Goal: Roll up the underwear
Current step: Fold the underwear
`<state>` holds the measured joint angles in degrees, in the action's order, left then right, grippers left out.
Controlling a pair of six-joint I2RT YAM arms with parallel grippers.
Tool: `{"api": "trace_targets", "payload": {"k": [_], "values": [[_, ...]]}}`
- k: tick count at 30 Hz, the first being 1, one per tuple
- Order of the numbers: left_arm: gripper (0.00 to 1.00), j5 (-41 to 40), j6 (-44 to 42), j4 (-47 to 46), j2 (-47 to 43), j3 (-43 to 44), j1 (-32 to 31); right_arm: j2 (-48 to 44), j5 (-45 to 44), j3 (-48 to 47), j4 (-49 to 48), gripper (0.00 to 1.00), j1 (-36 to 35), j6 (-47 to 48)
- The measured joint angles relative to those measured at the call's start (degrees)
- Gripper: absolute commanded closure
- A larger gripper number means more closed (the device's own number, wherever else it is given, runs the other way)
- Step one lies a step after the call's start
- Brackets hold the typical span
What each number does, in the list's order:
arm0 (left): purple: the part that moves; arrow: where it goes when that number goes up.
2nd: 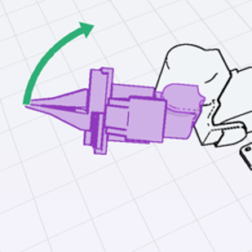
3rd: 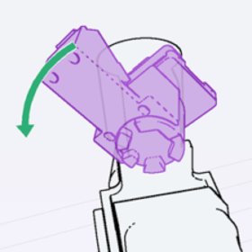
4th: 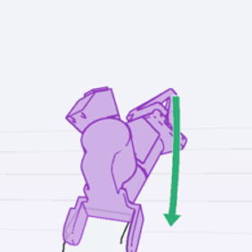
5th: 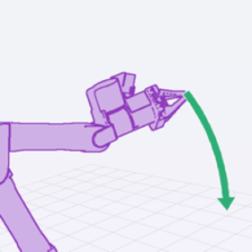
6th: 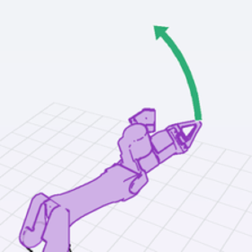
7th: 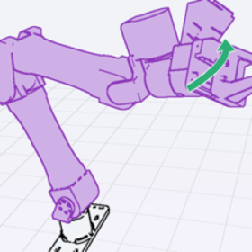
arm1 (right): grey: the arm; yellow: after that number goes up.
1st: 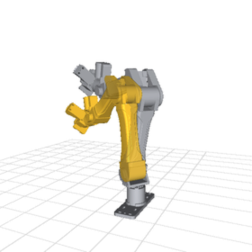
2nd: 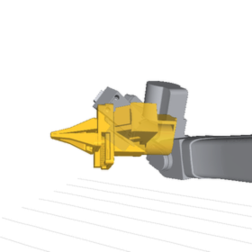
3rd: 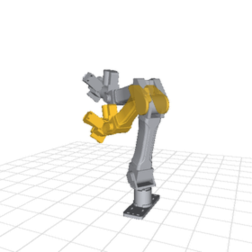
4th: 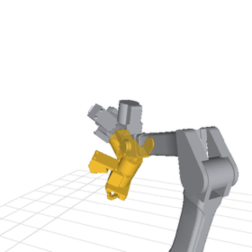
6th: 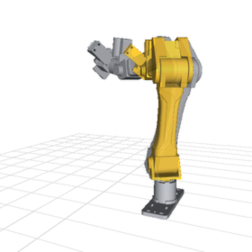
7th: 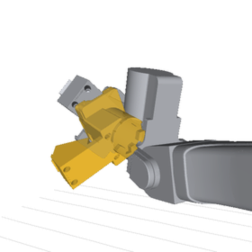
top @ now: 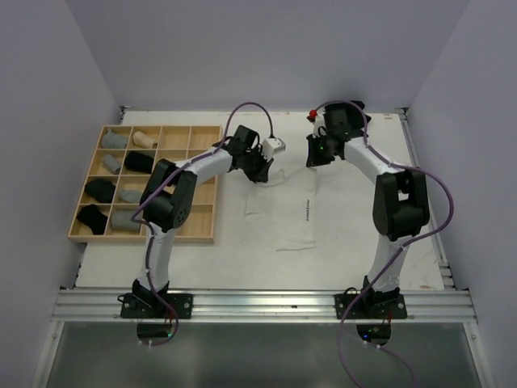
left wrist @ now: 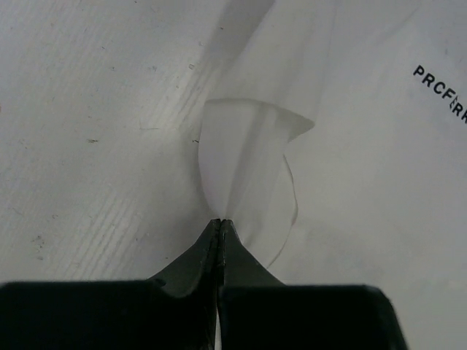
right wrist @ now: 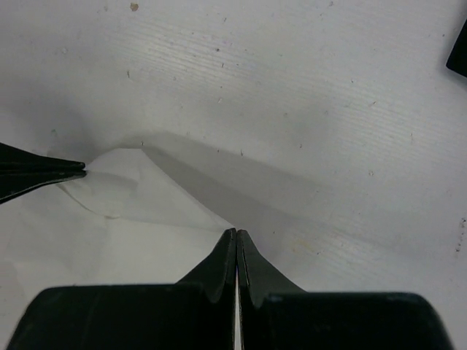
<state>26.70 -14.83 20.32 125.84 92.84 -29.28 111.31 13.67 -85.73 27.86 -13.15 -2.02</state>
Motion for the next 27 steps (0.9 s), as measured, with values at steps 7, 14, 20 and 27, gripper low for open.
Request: {"api": "trace_targets", "payload": {"k": [7, 14, 20, 27], "values": [[1.00, 1.7, -1.3, -1.6, -6.7, -6.9, 0.0, -2.5, 1.6, 4.2, 0.4, 1.00, -0.1, -0.7], [1.00, 4.0, -2.3, -3.0, -11.8, -11.6, 0.0, -8.0, 2.4, 8.2, 1.1, 1.00, -1.1, -1.6], [1.00, 5.8, -2.7, -3.1, -14.8, -14.5, 0.0, -13.7, 2.5, 9.8, 1.3, 1.00, -1.9, -2.4], [1.00, 7.5, -2.9, -3.0, -19.3, -18.4, 0.0, -18.3, 2.6, 12.7, 1.5, 1.00, -2.6, -3.0]]}}
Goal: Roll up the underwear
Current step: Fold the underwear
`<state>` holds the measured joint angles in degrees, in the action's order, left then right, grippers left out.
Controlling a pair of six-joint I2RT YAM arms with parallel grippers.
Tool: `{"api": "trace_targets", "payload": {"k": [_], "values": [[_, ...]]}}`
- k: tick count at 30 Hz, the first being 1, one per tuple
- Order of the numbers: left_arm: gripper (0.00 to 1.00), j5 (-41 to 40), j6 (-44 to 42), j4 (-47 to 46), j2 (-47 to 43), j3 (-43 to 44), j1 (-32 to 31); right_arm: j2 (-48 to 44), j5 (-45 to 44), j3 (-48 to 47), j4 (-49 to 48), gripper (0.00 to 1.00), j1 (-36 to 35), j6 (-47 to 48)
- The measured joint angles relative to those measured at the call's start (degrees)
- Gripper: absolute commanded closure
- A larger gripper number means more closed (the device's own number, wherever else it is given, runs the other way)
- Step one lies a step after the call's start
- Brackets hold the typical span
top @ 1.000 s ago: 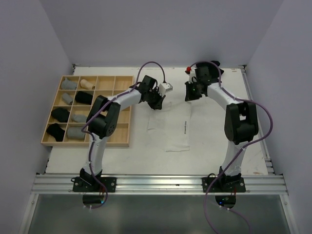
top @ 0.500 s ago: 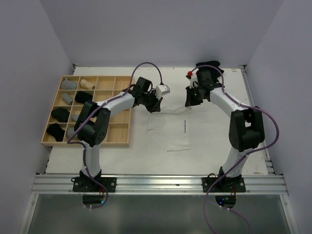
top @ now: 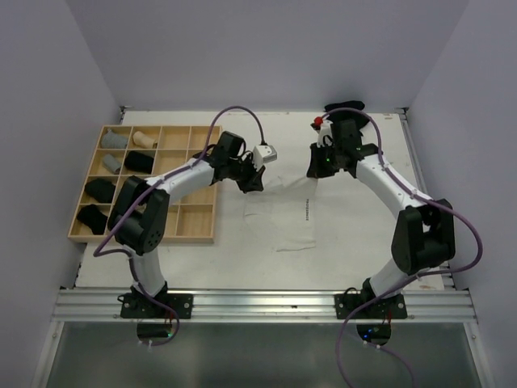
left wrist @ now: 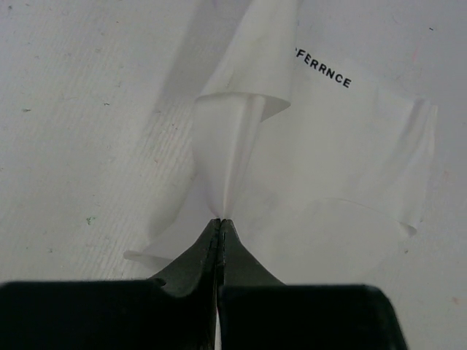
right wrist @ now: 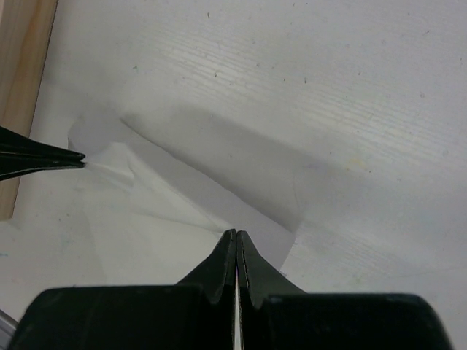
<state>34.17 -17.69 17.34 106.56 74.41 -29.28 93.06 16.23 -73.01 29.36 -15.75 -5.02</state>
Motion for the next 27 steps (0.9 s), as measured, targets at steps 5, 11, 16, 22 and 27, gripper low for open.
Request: {"api": "trace_targets", "payload": {"k": [5, 11, 16, 22, 27], "values": [[1.00, 0.5, -0.2, 0.2, -3.0, -2.8, 0.0, -2.2, 0.0, 3.8, 0.3, 1.00, -0.5, -0.1], [1.00, 1.7, -0.1, 0.5, -5.6, -6.6, 0.0, -4.7, 0.0, 7.5, 0.6, 1.00, -1.2, -0.4], [1.00, 2.6, -0.1, 0.5, -6.5, -9.5, -0.1, -6.6, 0.0, 9.4, 0.6, 1.00, -2.6, -1.0], [1.00, 3.1, -0.1, 0.9, -7.3, -11.5, -0.2, -8.1, 0.0, 12.3, 0.3, 1.00, -4.1, -2.2], [1.00, 3.4, -0.2, 1.1, -8.5, -13.2, -0.2, -8.3, 0.0, 14.3, 0.0, 1.00, -4.6, -2.9]]}}
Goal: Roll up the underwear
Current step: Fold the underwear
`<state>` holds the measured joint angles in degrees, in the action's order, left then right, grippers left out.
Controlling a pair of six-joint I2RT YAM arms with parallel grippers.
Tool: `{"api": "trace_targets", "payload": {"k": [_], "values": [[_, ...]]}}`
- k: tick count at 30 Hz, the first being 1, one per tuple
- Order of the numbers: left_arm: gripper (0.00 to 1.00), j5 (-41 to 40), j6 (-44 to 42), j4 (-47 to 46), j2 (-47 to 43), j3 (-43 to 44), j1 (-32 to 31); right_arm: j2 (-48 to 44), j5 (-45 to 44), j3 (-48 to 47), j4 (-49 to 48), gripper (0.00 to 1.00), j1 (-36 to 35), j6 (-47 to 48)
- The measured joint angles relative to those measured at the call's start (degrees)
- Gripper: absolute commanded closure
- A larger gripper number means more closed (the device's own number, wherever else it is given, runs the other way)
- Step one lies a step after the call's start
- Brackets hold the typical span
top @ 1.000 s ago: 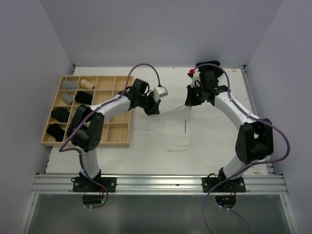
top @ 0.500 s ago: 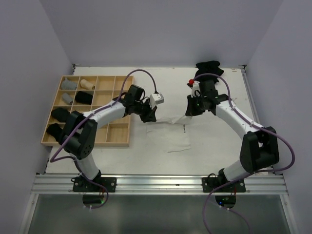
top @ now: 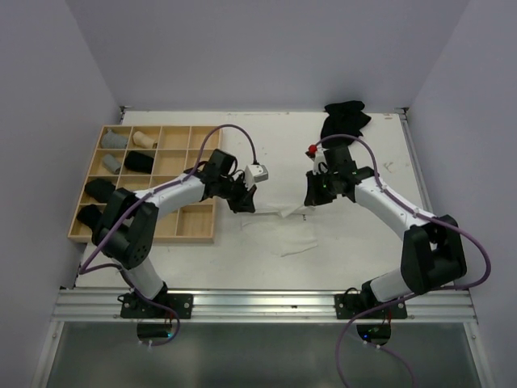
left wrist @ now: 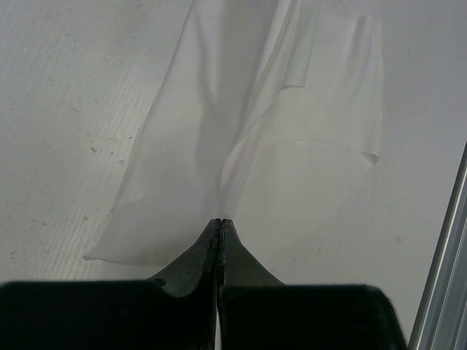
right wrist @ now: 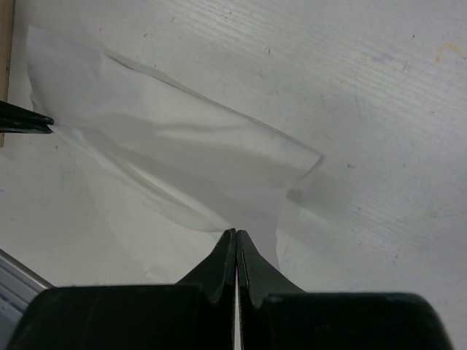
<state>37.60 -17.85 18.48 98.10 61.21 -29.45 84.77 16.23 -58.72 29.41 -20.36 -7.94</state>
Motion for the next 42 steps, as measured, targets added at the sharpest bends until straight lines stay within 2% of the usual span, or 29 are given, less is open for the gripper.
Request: {"api": "trace_targets", "payload": {"k": [25, 42], "values": [[1.00, 2.3, 0.0, 0.3, -2.3, -6.7, -5.6, -4.8, -0.2, 6.8, 0.4, 1.00, -1.5, -0.9], [1.00, 1.9, 0.1, 0.2, -2.1, -7.7, -8.6, -7.6, -0.7, 10.3, 1.5, 1.00, -2.6, -1.0]]}}
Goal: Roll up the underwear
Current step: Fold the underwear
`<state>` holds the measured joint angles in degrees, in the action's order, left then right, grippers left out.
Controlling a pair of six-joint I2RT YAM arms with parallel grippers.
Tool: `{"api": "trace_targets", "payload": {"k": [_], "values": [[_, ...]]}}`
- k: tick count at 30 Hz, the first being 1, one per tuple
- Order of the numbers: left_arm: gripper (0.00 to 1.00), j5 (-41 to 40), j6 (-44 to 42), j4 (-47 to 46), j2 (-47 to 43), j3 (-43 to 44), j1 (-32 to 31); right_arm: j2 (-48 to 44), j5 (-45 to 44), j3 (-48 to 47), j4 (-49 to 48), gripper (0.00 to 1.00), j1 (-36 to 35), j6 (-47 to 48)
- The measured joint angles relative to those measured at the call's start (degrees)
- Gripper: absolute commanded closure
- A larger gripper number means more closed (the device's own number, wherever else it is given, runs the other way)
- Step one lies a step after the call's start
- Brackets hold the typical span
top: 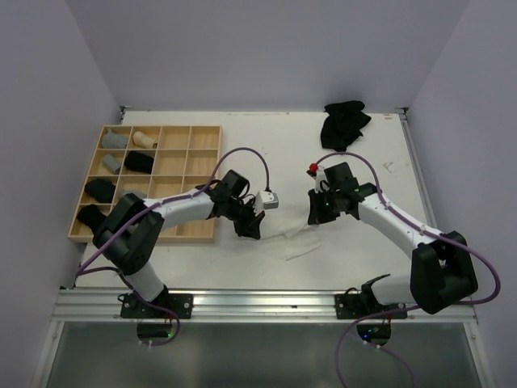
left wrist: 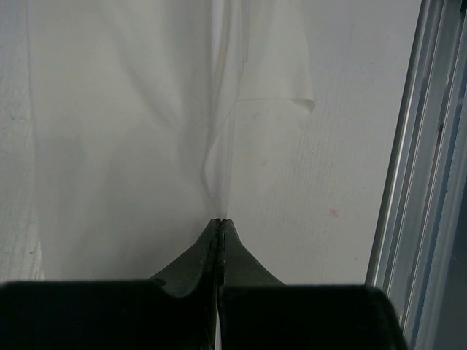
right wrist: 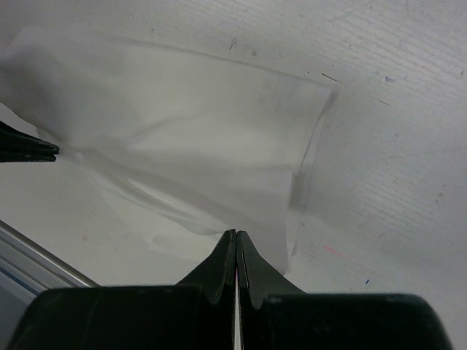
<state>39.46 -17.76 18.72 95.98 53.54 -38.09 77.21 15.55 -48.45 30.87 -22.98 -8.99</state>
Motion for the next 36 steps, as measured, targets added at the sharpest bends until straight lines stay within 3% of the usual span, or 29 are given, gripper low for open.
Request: {"api": "trace_targets", "payload": {"k": [5, 7, 8, 9, 12, 17, 22, 26, 36], "values": [[0.91, -0.1, 0.0, 0.1, 0.5, -0.3, -0.9, 0.7, 0.4, 0.0, 1.1, 1.00, -0.3, 0.1], [0.79, -0.1, -0.4, 0.2, 0.5, -0.5, -1.1, 1.4, 0.5, -0.1, 2.4, 0.88, -0.7, 0.3], [0.73, -0.1, -0.6, 0.4, 0.5, -0.6, -1.3, 1.7, 0.5, -0.2, 3.1, 0.74, -1.0, 0.4], [0.66, -0.1, -1.0, 0.7, 0.5, -0.7, -1.4, 2.1, 0.5, -0.3, 3.9, 0.71, -1.3, 0.5], [0.58, 0.1, -2.0, 2.0, 0.5, -0.7, -1.6, 2.2, 0.4, -0.7, 6.0, 0.71, -2.0, 1.1], [0.58, 1.2, -3.0, 3.3, -1.9, -0.7, -1.8, 1.4, -1.1, -2.2, 7.2, 0.80, -2.1, 1.0], [0.59, 0.6, -2.7, 1.8, -7.3, -0.5, -1.8, 1.9, -1.0, -5.4, 6.3, 0.80, -2.1, -0.8], [0.59, 0.2, -1.1, 1.4, -5.2, 0.7, -1.1, 5.2, -0.5, -6.9, 4.0, 0.77, -2.6, -2.4], [0.59, 1.0, 3.8, 0.3, -0.5, 4.0, 9.7, 13.8, -0.9, -7.7, 0.9, 0.81, -6.3, -5.6]]}}
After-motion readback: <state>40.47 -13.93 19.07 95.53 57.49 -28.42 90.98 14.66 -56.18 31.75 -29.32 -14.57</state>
